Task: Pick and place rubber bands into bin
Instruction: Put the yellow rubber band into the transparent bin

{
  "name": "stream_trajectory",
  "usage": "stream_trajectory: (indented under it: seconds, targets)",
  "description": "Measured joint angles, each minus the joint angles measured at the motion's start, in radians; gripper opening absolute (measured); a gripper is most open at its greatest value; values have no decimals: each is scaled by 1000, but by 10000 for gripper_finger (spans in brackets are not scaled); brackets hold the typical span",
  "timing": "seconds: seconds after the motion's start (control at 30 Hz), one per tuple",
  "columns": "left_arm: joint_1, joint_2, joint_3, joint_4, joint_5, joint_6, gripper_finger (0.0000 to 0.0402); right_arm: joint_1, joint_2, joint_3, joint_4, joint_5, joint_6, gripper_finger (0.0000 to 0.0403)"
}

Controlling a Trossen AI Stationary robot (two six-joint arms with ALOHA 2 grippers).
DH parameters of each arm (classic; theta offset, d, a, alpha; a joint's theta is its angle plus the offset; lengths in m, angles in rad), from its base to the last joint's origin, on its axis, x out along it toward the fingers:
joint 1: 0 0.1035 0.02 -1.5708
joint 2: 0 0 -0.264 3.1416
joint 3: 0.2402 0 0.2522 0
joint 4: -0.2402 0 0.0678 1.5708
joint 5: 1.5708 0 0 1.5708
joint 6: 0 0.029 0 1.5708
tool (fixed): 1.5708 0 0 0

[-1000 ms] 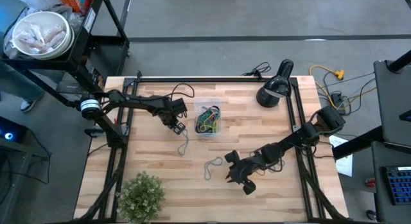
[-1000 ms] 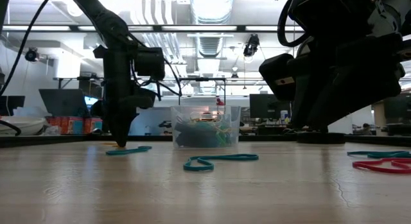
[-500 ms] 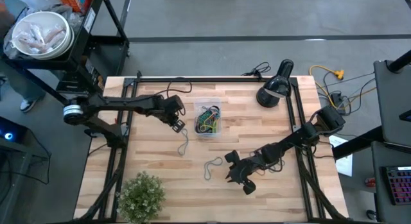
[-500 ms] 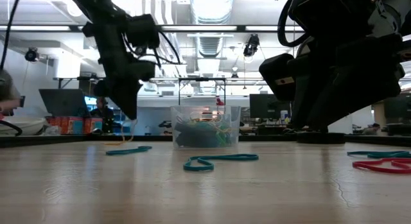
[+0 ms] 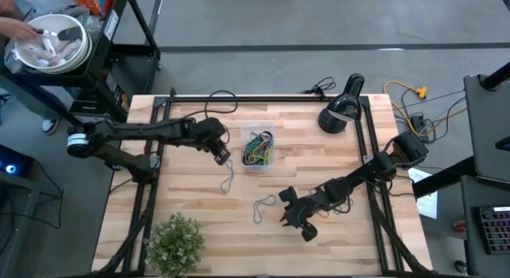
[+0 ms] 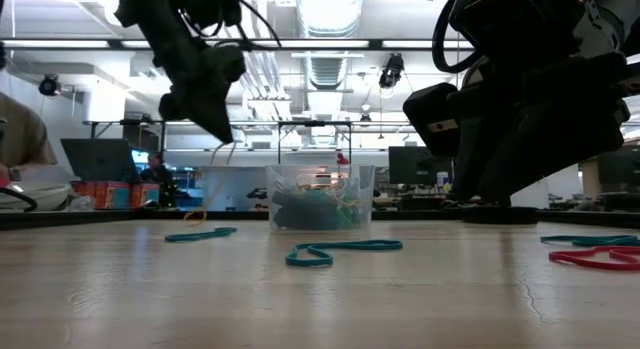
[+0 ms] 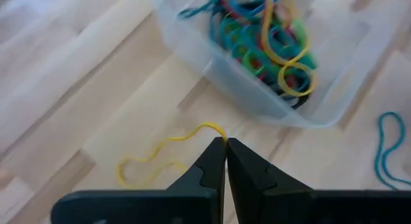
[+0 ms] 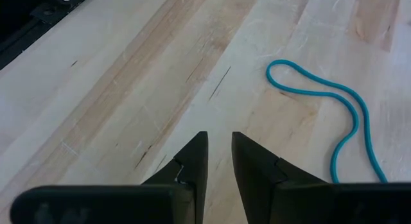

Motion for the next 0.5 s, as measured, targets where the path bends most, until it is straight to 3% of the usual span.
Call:
stream_trajectory:
  seconds: [0.5]
  targets:
    - [-62, 41, 84, 123, -32, 140, 0, -2, 0, -2, 9, 0, -6, 63]
